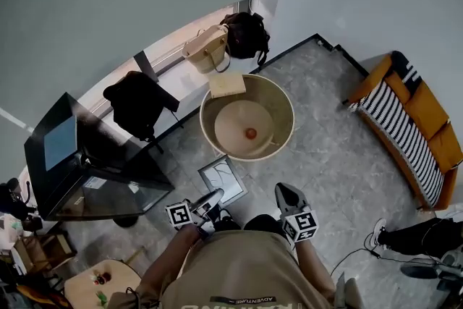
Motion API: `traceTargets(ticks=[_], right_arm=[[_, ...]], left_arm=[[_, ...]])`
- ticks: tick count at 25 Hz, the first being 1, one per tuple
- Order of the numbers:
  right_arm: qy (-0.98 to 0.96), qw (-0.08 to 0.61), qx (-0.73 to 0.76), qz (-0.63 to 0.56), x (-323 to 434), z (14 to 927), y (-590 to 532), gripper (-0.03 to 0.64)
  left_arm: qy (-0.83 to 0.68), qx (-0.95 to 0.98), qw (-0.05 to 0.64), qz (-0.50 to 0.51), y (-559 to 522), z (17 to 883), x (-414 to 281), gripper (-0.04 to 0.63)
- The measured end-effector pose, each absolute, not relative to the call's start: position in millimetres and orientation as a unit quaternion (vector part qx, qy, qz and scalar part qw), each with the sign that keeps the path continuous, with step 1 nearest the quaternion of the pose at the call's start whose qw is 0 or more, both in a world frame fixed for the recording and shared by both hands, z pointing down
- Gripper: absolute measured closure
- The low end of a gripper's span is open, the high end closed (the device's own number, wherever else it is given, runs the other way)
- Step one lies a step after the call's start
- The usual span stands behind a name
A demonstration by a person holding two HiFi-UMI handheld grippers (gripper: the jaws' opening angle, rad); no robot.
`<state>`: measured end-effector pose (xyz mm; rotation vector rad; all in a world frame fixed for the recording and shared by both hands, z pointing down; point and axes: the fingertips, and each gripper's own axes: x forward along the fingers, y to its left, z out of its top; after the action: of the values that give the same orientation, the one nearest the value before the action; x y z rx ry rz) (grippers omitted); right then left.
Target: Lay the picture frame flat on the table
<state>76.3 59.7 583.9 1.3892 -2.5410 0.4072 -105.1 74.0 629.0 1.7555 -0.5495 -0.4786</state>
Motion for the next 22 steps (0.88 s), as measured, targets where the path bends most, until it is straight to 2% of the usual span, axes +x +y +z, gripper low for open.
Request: traceTargets(ticks=[3, 11, 22], right_arm=[[-0.868, 0.117, 0.465, 0.126, 59.3, 579.1, 45.8, 0.609], [-0.885, 0.137, 0.429, 0.116, 26.8, 583.8, 2.0, 0.609], [-0.910, 0.143, 0.377, 0.096, 17.7, 590.3, -92.7, 0.609]], left_arm=[[-0.240, 0.738, 0.595, -0.209, 62.2, 636.5, -117.6, 0.548], [-0.240, 0.765, 0.571, -0.177, 37.7, 647.2, -130.7, 0.548], [-0.295, 0.728, 0.577, -0.225, -41.3, 640.4, -147.8, 0.548]])
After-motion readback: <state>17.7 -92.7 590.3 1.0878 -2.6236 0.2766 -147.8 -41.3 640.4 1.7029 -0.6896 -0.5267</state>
